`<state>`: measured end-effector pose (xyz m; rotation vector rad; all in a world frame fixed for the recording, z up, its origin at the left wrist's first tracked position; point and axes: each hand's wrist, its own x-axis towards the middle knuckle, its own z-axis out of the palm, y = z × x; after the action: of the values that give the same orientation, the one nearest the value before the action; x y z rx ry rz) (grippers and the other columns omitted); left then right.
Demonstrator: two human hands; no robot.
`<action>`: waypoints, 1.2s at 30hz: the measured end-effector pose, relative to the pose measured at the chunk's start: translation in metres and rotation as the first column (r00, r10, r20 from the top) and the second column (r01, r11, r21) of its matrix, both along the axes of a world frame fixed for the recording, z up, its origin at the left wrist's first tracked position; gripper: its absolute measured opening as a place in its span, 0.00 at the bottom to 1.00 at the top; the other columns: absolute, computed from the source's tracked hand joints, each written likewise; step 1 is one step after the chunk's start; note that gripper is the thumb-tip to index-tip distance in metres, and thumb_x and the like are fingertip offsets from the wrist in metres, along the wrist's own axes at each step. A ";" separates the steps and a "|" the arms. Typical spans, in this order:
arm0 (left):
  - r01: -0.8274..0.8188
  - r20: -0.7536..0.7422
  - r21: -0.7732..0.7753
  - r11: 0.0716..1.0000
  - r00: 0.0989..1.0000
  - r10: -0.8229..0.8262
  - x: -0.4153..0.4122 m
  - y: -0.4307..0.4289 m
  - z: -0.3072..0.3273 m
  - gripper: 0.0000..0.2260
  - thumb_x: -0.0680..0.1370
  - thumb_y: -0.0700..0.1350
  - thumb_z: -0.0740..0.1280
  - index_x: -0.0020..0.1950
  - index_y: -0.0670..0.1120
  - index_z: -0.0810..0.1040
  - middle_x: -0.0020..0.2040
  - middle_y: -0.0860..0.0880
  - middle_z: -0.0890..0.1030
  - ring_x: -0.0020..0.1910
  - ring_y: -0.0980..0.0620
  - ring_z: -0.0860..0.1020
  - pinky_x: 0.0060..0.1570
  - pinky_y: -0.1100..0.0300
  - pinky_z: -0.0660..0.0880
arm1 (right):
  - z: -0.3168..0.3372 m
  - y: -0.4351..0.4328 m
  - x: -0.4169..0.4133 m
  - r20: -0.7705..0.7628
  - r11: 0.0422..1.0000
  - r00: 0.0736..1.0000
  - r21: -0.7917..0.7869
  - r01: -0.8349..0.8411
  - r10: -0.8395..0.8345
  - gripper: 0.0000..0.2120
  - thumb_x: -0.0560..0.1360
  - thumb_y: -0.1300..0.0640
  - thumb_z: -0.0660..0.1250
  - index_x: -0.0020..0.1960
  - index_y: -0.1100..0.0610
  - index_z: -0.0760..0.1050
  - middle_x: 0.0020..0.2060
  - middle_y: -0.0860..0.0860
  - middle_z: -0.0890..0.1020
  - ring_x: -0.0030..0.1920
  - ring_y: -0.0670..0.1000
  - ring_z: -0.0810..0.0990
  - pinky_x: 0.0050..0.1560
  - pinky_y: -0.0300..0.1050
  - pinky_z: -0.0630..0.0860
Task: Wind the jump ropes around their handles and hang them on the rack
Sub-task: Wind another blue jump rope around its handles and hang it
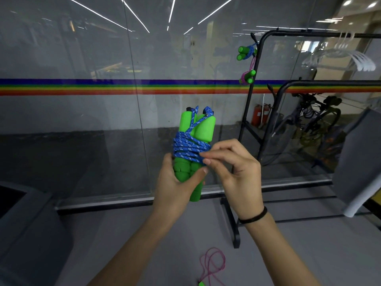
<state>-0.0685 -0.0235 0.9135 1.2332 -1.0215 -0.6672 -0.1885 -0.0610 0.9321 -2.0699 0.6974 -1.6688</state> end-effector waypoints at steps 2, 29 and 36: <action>-0.024 0.022 -0.002 1.000 0.999 0.024 -0.001 0.001 -0.001 0.21 0.62 0.49 0.77 0.51 0.52 0.72 0.45 0.47 0.83 0.44 0.45 0.83 0.46 0.41 0.80 | 0.003 -0.001 -0.003 -0.046 1.000 0.999 0.010 0.000 0.000 0.06 0.68 0.66 0.71 0.43 0.58 0.83 0.40 0.52 0.79 0.43 0.41 0.77 0.46 0.29 0.72; -0.148 0.430 0.018 0.989 0.894 0.126 0.005 0.002 -0.006 0.23 0.68 0.45 0.74 0.58 0.48 0.67 0.47 0.52 0.80 0.45 0.48 0.80 0.44 0.50 0.77 | 0.003 -0.022 -0.004 -0.411 0.998 0.909 -0.020 0.065 -0.067 0.07 0.68 0.60 0.73 0.40 0.60 0.74 0.38 0.51 0.77 0.37 0.49 0.77 0.42 0.40 0.74; -0.114 0.372 0.095 0.989 0.926 0.071 0.012 -0.003 -0.012 0.20 0.68 0.46 0.74 0.54 0.49 0.68 0.42 0.58 0.78 0.37 0.68 0.77 0.33 0.75 0.70 | 0.003 -0.027 -0.007 -0.465 0.996 0.882 -0.061 0.062 -0.083 0.07 0.71 0.59 0.68 0.40 0.60 0.71 0.34 0.52 0.77 0.35 0.51 0.75 0.39 0.47 0.72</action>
<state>-0.0562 -0.0265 0.9019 1.5362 -1.2362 -0.4319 -0.1950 -0.0885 0.9347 -2.5388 0.8999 -1.2260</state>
